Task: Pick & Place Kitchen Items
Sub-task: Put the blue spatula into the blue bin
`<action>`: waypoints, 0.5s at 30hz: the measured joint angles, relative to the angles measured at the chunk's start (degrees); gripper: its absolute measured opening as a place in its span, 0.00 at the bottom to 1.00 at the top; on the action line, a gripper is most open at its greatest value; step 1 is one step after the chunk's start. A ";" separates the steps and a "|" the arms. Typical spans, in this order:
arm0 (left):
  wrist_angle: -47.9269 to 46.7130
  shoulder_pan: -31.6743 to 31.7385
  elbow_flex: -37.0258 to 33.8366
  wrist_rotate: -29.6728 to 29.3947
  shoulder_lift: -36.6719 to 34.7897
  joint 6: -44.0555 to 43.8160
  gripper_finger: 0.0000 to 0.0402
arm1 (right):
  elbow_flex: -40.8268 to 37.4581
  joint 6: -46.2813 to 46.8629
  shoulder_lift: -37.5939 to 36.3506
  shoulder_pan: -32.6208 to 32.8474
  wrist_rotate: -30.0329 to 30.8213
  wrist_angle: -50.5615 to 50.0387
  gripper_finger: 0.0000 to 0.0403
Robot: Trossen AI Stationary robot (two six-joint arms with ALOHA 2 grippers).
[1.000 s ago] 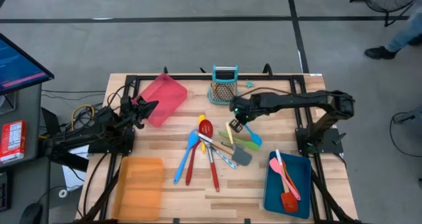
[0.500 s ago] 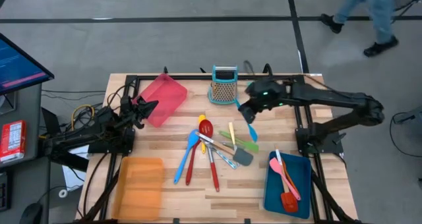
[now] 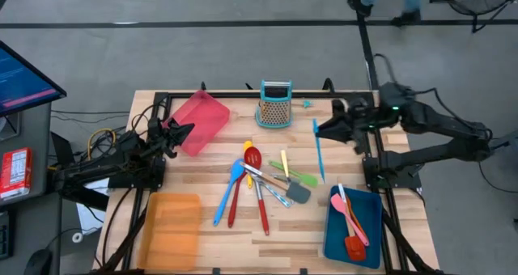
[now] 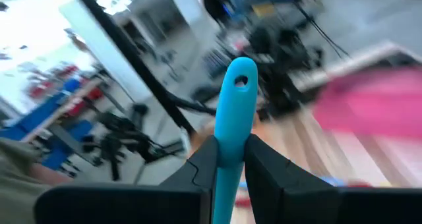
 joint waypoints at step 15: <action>0.00 0.00 0.01 0.00 0.00 0.00 0.01 | 0.04 3.37 -6.40 11.95 0.20 2.62 0.13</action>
